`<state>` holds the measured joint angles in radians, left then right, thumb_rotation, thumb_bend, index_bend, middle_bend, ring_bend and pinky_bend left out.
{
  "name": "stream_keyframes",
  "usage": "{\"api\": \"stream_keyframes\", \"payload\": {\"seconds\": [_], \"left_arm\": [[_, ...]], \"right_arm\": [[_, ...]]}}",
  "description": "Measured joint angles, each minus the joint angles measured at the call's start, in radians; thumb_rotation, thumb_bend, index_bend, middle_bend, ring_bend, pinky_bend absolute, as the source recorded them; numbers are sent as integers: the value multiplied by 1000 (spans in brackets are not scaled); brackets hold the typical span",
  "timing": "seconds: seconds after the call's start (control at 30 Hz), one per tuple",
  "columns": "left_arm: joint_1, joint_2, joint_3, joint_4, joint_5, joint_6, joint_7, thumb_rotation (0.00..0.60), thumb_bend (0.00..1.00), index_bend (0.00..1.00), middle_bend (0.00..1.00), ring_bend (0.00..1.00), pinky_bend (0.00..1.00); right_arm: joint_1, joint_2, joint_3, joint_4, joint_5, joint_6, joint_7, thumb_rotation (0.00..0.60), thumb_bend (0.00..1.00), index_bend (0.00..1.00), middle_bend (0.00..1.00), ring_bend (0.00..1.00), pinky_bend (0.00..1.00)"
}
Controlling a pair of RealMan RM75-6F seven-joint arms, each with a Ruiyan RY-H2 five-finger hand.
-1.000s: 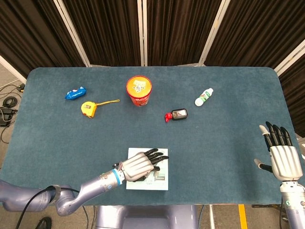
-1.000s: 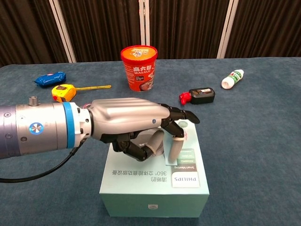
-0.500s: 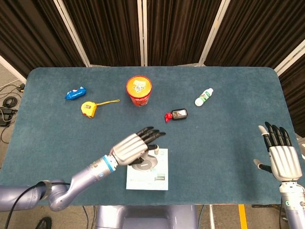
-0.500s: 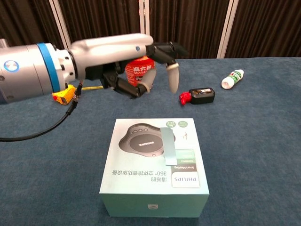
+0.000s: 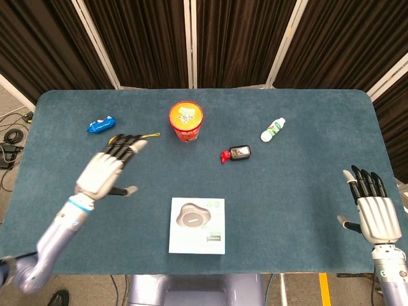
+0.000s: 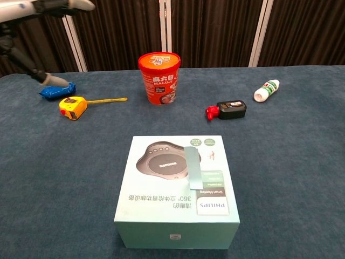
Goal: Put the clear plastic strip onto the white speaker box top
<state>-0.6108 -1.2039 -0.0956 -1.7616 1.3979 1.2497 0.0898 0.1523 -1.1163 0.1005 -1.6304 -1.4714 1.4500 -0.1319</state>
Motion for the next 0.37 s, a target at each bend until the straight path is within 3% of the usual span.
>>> {"api": "stream_keyframes", "payload": {"seconds": [0.2,0.37], "left_arm": [[210,41,76,18,-8,217,0,600,0,0,0,0,0],[338,66,139,9,-8,314,-1,600,0,0,0,0,0]], "right_arm": [[-1,-4,1,-10,-13,14,-20,600,0,0,0,0,0],[1,-16,5,-8,-29,30,-32,600,0,0,0,0,0]]}}
